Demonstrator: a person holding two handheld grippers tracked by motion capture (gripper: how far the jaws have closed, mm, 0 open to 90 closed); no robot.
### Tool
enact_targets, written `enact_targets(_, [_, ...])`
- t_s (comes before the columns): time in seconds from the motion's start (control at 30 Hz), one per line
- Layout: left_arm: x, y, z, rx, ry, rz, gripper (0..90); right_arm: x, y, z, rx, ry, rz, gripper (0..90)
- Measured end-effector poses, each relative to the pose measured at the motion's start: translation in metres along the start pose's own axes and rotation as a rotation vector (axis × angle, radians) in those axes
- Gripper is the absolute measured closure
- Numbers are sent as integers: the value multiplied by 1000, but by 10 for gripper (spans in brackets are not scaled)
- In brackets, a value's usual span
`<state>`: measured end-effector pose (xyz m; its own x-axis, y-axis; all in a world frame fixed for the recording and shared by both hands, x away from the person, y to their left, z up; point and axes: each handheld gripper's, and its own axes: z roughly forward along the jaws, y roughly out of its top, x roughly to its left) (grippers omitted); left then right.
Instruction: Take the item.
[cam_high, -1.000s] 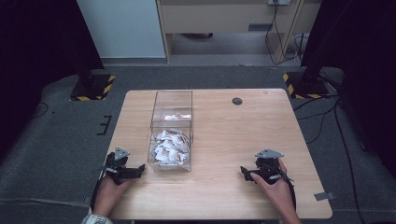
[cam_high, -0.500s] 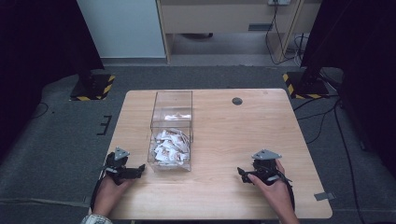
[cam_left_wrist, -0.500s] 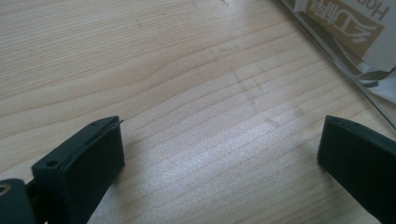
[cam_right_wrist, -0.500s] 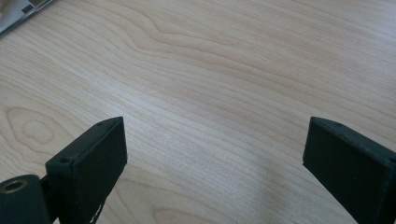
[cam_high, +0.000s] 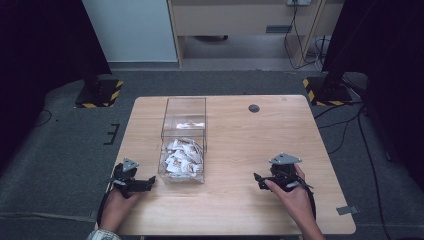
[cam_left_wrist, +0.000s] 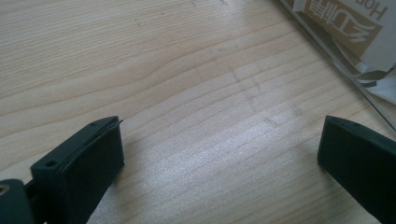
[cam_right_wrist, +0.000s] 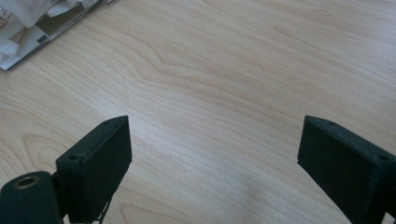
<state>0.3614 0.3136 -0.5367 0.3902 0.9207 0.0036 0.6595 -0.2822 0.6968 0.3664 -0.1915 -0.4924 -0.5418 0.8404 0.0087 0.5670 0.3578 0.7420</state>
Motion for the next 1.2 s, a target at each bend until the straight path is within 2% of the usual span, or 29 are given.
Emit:
enact_targets(0.1, [0,0,0,0,0,0,0,0,5,3,11,19,3,86])
enact_targets(0.27, [0,0,0,0,0,0,0,8,22,7,19,40,-41,79])
enact_targets(0.4, [0,0,0,0,0,0,0,13,34,9,20,68,-59,155])
enact_targets(0.6, [0,0,0,0,0,0,0,18,49,15,11,85,-61,173])
enact_targets(0.7, [0,0,0,0,0,0,0,20,56,16,8,81,-78,196])
enact_targets(0.9, [0,0,0,0,0,0,0,26,71,18,-8,95,-74,228])
enact_targets(1.03, [0,0,0,0,0,0,0,31,82,22,-1,105,-40,183])
enact_targets(1.2, [0,0,0,0,0,0,0,38,91,29,4,103,-43,175])
